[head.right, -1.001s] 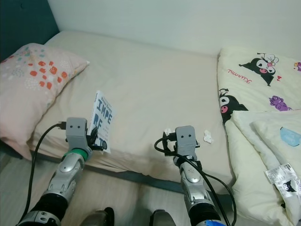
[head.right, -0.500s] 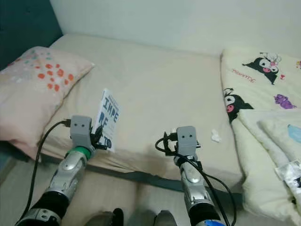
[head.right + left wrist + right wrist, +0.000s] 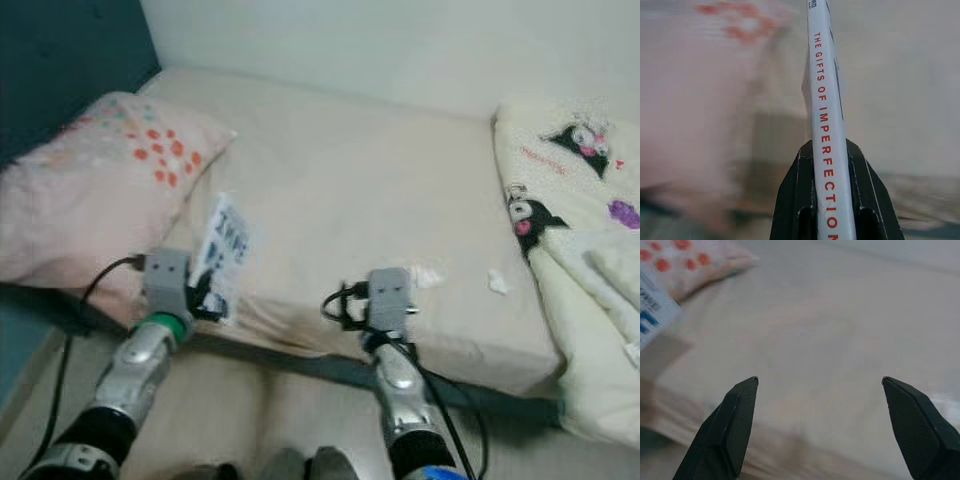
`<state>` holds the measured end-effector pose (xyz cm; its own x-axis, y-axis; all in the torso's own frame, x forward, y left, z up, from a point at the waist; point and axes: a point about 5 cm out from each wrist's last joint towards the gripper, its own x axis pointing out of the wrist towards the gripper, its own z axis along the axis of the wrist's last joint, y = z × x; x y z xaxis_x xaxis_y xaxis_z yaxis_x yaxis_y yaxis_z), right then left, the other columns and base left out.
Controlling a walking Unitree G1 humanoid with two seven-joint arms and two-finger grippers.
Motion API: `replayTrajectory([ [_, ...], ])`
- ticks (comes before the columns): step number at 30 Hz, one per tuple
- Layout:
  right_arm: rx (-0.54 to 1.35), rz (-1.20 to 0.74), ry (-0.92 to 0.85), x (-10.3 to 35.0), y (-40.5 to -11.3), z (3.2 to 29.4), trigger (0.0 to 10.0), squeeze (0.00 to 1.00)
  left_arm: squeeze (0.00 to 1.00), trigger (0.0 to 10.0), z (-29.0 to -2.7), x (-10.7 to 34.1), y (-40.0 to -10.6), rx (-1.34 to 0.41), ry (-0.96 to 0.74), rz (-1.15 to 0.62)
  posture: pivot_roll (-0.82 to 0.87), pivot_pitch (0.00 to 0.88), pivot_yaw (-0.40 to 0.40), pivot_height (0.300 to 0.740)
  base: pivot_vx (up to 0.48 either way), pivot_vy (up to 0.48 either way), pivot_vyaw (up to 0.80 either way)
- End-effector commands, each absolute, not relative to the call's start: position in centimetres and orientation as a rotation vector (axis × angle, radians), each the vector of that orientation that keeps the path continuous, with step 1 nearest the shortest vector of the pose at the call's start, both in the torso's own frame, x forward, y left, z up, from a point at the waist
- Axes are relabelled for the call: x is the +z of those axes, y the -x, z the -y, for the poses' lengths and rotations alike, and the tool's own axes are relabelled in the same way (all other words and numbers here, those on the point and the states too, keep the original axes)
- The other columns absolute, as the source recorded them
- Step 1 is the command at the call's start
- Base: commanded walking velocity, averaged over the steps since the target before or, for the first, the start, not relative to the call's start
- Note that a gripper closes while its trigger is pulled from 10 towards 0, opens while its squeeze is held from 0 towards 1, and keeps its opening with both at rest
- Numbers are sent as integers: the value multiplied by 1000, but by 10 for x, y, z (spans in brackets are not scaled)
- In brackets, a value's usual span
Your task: Clean up the room
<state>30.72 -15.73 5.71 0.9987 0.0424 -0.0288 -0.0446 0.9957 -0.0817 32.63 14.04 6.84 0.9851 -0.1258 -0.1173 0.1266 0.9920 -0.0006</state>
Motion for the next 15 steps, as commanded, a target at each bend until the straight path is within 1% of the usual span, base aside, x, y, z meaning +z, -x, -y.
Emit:
replayTrajectory([
  [1,18,-66,79,47,-301,164,10000,0,0,10000,-136,69,-326,-142,-11,-105,-7,51,52,740,0,450,0],
  [2,16,-67,76,46,-300,164,10000,0,0,10000,-136,69,-326,-144,-13,-105,-6,51,57,740,0,442,0],
  [6,6,-66,65,46,-300,162,10000,0,0,10000,-134,71,-327,-175,-12,-112,-7,53,65,740,0,0,0],
  [9,1,-64,60,45,-299,162,10000,0,0,10000,-129,74,-328,-206,-30,-101,-5,55,73,740,0,-480,0],
  [15,0,-64,59,45,-299,161,10000,0,0,10000,-127,74,-328,-216,-40,-98,-6,57,75,740,0,-480,0],
])
